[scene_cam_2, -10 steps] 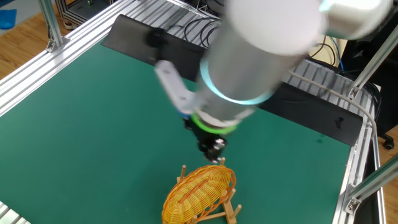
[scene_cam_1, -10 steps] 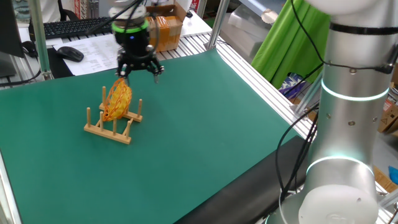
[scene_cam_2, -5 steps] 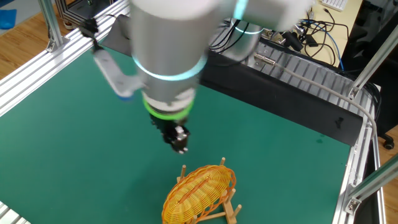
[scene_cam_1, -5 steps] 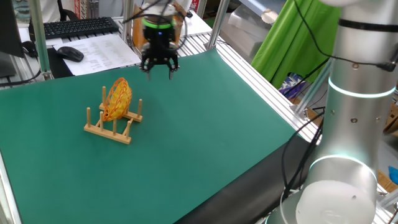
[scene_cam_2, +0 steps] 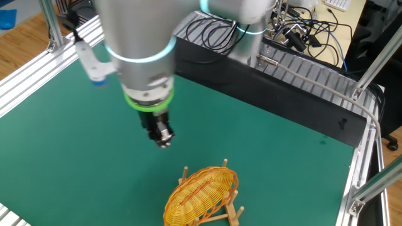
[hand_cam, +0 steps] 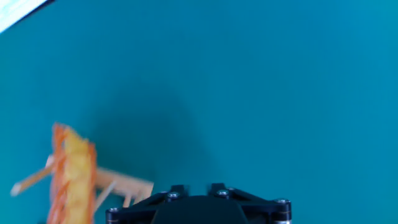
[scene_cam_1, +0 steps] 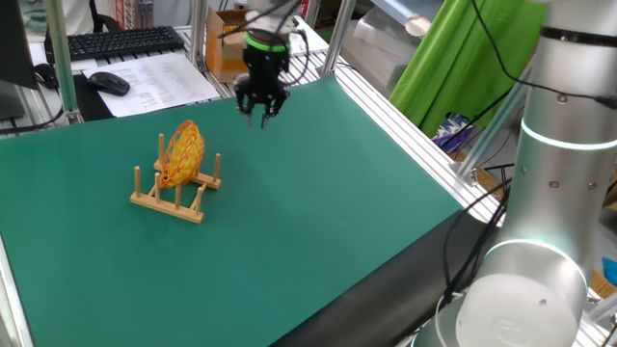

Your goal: Put the dish on the dish rack

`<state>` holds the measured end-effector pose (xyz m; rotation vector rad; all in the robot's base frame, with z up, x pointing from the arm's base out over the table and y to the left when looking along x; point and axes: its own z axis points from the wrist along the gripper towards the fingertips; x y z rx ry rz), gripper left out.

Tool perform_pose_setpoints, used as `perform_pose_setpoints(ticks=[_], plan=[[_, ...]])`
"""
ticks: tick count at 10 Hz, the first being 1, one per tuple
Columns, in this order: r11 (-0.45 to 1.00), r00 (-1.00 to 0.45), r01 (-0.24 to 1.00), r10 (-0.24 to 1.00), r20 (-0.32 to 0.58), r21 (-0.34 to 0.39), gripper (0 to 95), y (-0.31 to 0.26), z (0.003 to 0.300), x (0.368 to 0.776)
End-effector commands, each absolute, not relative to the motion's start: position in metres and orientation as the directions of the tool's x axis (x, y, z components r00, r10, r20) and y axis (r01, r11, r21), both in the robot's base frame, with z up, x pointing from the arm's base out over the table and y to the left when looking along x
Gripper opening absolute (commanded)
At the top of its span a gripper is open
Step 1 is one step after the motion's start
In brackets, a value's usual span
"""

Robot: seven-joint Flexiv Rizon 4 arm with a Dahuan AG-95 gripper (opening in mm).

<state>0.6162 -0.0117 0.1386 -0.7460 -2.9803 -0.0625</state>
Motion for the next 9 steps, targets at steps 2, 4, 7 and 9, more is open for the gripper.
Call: perform_pose_setpoints(ticks=[2, 4, 7, 9], plan=[[0.868, -0.87, 0.493, 0.491, 0.051, 0.054, 0.0, -0.034, 0.119, 0.618], [0.848, -0.85, 0.527, 0.525, 0.047, 0.053, 0.0, -0.041, 0.099, 0.623], [0.846, -0.847, 0.532, 0.53, 0.047, 0.047, 0.0, -0.043, 0.1, 0.622], [0.839, -0.84, 0.542, 0.54, 0.048, 0.046, 0.0, -0.043, 0.1, 0.622]])
